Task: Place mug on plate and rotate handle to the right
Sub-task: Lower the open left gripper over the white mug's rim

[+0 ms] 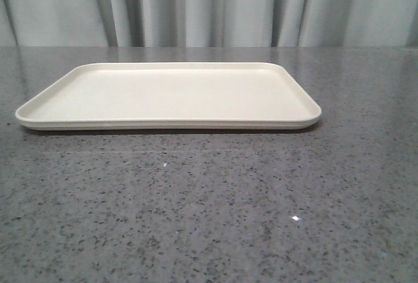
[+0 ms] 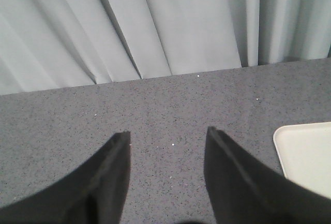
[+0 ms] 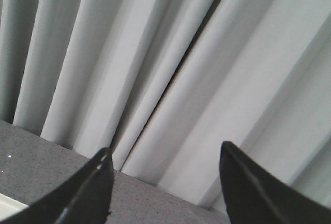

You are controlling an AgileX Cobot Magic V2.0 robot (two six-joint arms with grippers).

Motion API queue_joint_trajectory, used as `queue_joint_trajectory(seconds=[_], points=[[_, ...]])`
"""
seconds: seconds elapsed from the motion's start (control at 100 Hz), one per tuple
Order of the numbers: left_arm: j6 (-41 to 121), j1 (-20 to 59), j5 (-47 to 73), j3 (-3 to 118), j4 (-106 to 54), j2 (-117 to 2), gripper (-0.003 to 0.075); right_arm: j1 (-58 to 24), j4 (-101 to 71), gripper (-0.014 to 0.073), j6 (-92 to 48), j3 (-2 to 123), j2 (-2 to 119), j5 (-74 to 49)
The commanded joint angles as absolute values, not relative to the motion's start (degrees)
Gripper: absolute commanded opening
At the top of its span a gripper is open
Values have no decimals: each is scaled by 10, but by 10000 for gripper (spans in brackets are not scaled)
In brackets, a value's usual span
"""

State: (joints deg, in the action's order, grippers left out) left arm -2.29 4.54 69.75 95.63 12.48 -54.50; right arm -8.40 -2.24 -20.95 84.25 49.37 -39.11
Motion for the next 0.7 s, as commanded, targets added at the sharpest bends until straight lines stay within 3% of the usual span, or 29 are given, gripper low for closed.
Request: queue_joint_trajectory(seconds=[0.0,0.69], points=[[-24,44,664,972,141,-546,340,-83,-15,471,-211,860,495,-349],[-30,44,723,970,141,-573,333,-83,-15,465,-211,860,496,-351]])
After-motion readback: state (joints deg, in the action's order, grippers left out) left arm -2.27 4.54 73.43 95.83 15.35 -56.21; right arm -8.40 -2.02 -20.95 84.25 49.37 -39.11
